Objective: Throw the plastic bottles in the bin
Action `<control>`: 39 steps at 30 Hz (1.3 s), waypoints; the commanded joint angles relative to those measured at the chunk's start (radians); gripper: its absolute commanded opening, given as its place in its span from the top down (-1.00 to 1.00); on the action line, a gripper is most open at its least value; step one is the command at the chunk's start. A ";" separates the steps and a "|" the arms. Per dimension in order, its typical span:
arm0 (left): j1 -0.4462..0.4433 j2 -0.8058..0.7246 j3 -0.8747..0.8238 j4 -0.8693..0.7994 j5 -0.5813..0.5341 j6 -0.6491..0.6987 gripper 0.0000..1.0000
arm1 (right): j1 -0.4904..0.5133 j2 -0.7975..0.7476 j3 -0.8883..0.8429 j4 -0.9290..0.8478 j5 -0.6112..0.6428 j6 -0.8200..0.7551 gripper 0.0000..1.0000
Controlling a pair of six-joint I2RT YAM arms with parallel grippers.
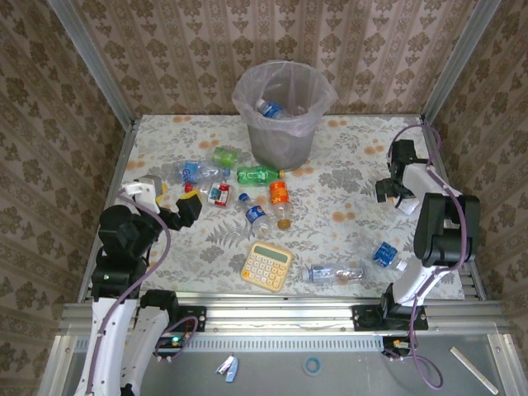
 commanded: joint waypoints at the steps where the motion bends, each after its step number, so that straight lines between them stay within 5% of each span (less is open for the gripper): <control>1: -0.002 0.001 -0.005 0.029 0.017 -0.013 -1.00 | 0.006 0.053 0.053 -0.005 0.028 -0.047 -0.96; 12: -0.002 0.008 -0.005 0.029 0.017 -0.013 -1.00 | 0.012 0.139 0.076 -0.002 -0.104 -0.030 -0.75; 39: -0.001 0.009 -0.004 0.028 0.016 -0.008 -1.00 | 0.093 0.127 0.071 -0.031 -0.186 0.095 -0.33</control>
